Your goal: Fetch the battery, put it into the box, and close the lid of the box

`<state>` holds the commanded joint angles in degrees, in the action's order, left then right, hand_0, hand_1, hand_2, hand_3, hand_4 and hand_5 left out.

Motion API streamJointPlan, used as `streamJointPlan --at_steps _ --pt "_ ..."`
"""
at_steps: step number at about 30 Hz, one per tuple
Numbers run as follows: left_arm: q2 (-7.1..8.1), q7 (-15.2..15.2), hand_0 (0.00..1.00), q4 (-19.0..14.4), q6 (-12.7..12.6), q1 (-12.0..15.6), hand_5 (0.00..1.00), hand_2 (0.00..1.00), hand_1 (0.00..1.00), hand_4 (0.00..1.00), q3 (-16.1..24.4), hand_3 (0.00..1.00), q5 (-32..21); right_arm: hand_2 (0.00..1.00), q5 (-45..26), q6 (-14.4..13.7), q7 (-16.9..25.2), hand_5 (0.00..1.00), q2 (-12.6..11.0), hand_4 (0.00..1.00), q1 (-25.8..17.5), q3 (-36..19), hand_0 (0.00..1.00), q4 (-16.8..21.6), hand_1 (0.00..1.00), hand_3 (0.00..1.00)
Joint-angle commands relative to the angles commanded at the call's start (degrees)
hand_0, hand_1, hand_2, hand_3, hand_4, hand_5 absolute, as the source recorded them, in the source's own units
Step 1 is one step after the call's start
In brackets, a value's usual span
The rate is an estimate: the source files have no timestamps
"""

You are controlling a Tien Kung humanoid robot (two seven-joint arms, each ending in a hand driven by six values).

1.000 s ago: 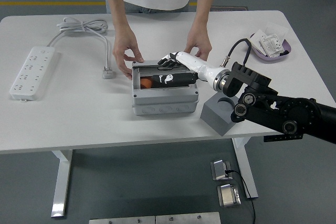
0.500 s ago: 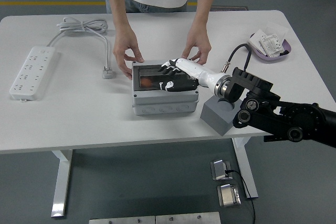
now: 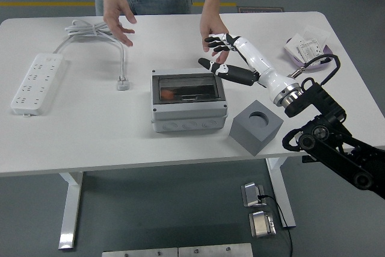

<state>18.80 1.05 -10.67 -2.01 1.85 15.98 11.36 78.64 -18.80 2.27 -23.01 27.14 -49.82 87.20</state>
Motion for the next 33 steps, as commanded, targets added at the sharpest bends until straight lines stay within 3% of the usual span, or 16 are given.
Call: streamJointPlan --at_steps 5,6,11,12,15,20,29,30,33 --pt "-0.11 -0.1 0.613 -0.1 0.1 -0.1 0.156 0.621 0.693 0.701 1.3 0.636 1.1 0.724 -7.2 -4.4 8.0 0.720 1.2 0.871 -7.4 -10.4 0.810 -1.6 0.721 0.786" --pt "-0.09 -0.1 0.613 -0.1 0.1 -0.2 0.156 0.621 0.692 0.701 1.5 0.636 1.3 0.688 -9.5 -4.6 10.2 0.710 1.3 0.872 -8.9 -12.5 0.758 -2.5 0.667 0.736" --pt "0.09 -0.1 0.613 -0.1 0.1 -0.2 0.156 0.621 0.692 0.701 1.7 0.636 1.5 0.688 -20.4 0.0 19.7 0.710 2.3 0.872 -14.7 -20.0 0.758 -7.8 0.667 0.736" --pt "0.13 -0.1 0.613 -0.1 0.1 -0.2 0.156 0.621 0.692 0.701 1.7 0.636 1.5 0.620 -22.4 0.8 21.2 0.597 2.5 0.848 -15.2 -21.1 0.659 -8.7 0.573 0.671" --pt "0.40 -0.2 0.613 -0.1 0.1 -0.2 0.156 0.621 0.692 0.701 1.8 0.636 1.6 0.620 -28.8 2.2 25.2 0.597 3.0 0.848 -15.7 -24.0 0.659 -11.8 0.573 0.671" --pt "0.91 -0.3 0.613 -0.3 0.2 -0.2 0.155 0.621 0.692 0.701 2.8 0.635 2.5 0.614 -35.9 1.4 24.5 0.525 3.3 0.838 -15.6 -27.8 0.664 -15.7 0.572 0.661" --pt "0.53 -0.1 0.613 -0.2 0.2 0.3 0.156 0.621 0.692 0.701 2.7 0.635 1.7 0.635 -41.8 7.2 22.5 0.519 3.2 0.838 -15.8 -29.2 0.678 -18.6 0.610 0.686" --pt "0.48 -0.1 0.613 -0.1 0.2 0.3 0.158 0.620 0.692 0.700 2.6 0.634 1.6 0.666 -42.9 7.8 22.5 0.331 3.1 0.746 -15.7 -29.2 0.729 -19.3 0.654 0.757" --pt "0.44 -0.1 0.613 -0.2 0.2 0.2 0.158 0.620 0.692 0.700 2.8 0.634 1.6 0.666 -45.9 9.4 22.8 0.331 3.1 0.746 -15.3 -29.1 0.729 -21.0 0.654 0.757"
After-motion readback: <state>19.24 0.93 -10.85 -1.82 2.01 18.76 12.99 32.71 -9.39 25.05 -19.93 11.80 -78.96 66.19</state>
